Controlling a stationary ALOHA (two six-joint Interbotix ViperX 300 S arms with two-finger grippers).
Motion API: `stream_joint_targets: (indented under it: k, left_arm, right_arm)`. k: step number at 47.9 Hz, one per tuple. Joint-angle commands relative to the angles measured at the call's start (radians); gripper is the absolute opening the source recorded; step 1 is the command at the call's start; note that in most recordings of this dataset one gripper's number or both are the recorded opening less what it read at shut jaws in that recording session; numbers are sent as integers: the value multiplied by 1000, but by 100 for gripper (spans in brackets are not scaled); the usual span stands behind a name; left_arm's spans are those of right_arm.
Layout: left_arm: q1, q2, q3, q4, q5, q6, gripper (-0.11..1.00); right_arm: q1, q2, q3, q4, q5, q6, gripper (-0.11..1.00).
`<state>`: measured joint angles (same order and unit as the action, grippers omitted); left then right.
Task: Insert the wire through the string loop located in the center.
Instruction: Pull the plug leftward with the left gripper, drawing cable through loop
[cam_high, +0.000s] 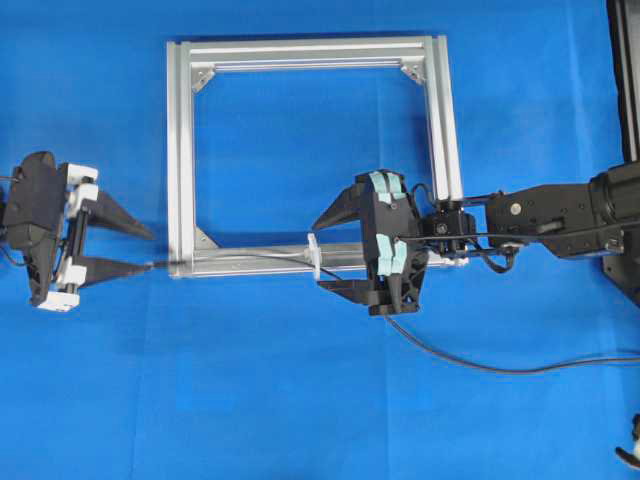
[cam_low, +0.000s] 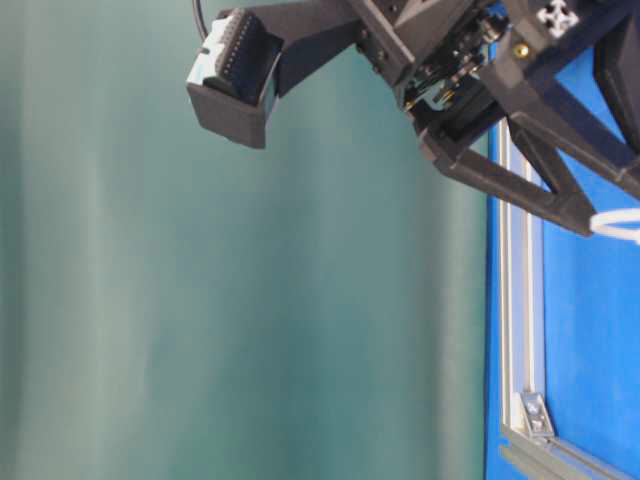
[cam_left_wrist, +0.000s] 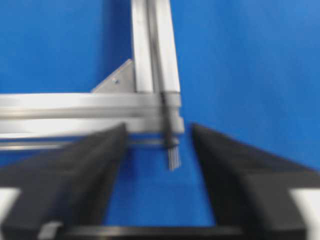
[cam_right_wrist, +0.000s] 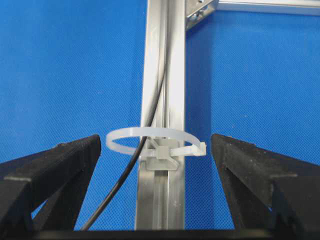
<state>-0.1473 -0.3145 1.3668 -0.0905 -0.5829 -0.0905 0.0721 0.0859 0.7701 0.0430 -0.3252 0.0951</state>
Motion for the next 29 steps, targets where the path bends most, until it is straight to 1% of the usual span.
stream_joint_targets:
  k: [1, 4, 7, 20, 29]
  left_arm:
    - [3, -9, -3, 2, -3, 2, 66]
    - [6, -11, -3, 3, 0, 2, 82]
    - [9, -9, -5, 3, 6, 2, 92]
    - [11, -25, -23, 2, 41, 0, 91]
    - [29, -97, -63, 2, 140, 11, 91]
  right_arm:
    - [0, -12, -17, 3, -2, -2, 98]
    - [0, -12, -17, 3, -2, -2, 98]
    - [0, -12, -18, 3, 3, -2, 98]
    - [2, -38, -18, 3, 34, -2, 98]
    - [2, -103, -18, 2, 89, -3, 98]
